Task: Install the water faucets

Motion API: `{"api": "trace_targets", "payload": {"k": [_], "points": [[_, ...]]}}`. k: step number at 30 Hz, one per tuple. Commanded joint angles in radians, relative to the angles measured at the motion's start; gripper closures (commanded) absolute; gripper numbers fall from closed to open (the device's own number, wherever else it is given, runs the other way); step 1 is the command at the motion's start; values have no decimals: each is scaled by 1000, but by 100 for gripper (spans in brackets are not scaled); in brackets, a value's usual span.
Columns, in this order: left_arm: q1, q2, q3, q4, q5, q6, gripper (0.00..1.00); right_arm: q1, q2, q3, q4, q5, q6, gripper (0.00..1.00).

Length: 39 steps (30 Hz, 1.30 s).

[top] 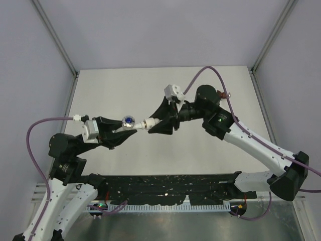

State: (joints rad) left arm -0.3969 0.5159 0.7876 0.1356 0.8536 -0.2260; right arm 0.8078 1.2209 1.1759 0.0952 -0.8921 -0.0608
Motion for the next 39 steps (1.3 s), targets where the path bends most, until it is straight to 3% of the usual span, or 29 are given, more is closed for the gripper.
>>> {"api": "trace_targets", "payload": {"k": [1, 6, 7, 9, 14, 18, 20, 23, 27, 31, 39], "points": [[-3, -30, 44, -102, -4, 306, 100, -65, 118, 99, 3, -103, 553, 94], [-3, -45, 32, -178, -14, 401, 100, -82, 230, 107, 121, -217, 925, 95], [-5, -51, 24, -185, -21, 402, 100, -82, 232, 93, 211, -217, 961, 95], [-3, -62, 7, -185, -37, 390, 100, -88, 224, 77, 221, -196, 969, 92], [-3, -102, -68, -114, -180, 202, 100, -99, 163, 125, -37, -32, 631, 76], [-3, -103, -116, -54, -323, -71, 100, -102, 43, 85, -152, 138, 388, 45], [-3, -93, -126, -47, -350, -217, 100, -102, -15, 41, -157, 223, 264, 37], [-3, -68, -131, -53, -384, -427, 100, -102, -104, -62, -120, 294, 69, 34], [0, -19, -116, -65, -373, -625, 100, -102, -239, -258, 73, 286, -162, 30], [7, 65, -87, -39, -271, -791, 100, -101, -371, -441, 277, 251, -356, 22], [7, 190, -90, 136, -125, -995, 100, -88, -429, -486, 262, 140, -550, 21]]}}
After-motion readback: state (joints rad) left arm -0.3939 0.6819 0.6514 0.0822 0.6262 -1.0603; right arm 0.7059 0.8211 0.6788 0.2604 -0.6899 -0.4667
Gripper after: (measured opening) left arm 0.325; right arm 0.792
